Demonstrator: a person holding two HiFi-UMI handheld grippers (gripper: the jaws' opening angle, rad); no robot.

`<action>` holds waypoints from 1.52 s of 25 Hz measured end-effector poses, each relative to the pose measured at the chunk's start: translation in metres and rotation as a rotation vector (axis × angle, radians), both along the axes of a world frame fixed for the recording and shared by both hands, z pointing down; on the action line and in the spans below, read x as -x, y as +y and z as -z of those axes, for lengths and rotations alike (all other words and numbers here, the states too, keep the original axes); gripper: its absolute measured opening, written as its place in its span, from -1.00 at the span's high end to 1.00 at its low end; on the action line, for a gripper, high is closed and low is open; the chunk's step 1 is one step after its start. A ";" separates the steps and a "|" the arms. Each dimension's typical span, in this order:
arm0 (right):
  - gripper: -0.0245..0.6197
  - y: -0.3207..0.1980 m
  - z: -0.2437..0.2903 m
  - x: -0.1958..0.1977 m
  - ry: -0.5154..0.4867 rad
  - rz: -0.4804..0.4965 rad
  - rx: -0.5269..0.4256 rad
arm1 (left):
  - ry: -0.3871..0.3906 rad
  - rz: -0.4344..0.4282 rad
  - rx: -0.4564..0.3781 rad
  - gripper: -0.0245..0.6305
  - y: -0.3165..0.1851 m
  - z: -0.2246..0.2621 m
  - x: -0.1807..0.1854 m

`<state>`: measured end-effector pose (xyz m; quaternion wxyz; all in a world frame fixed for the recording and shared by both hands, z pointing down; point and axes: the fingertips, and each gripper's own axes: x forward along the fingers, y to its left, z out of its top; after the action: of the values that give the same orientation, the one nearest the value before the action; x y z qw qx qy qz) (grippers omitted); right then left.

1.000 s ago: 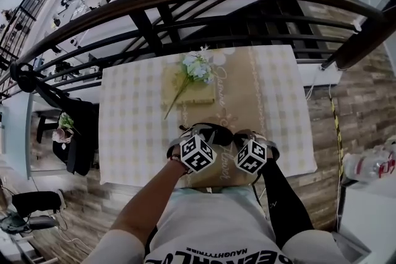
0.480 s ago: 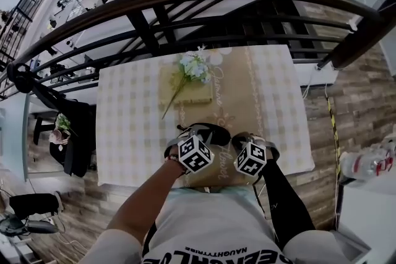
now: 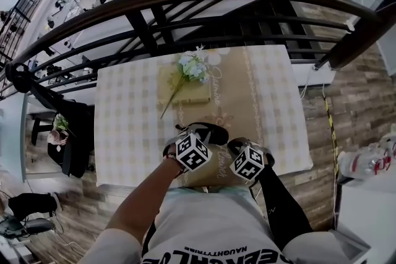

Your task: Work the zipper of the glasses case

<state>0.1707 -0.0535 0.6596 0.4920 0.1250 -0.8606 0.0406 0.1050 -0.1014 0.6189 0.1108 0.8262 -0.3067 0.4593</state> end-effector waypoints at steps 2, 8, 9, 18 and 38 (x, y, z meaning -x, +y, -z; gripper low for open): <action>0.83 0.005 0.000 0.004 -0.009 -0.008 0.011 | 0.001 -0.002 -0.002 0.92 0.000 0.001 0.000; 0.83 0.013 -0.002 0.018 -0.037 -0.071 0.045 | 0.012 -0.005 -0.002 0.92 0.000 0.000 0.000; 0.83 0.014 -0.002 0.020 -0.038 -0.085 0.052 | 0.011 -0.006 -0.004 0.92 0.000 0.000 0.000; 0.83 0.017 -0.003 0.026 -0.130 -0.316 0.185 | 0.003 -0.011 -0.002 0.92 -0.001 -0.001 0.001; 0.60 -0.007 0.045 0.014 -0.239 -0.517 0.006 | 0.206 0.116 -0.092 0.90 -0.004 0.028 0.018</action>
<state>0.1564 -0.0606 0.6148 0.3609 0.3331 -0.8519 0.1816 0.0872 -0.1053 0.5908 0.1301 0.8542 -0.3617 0.3503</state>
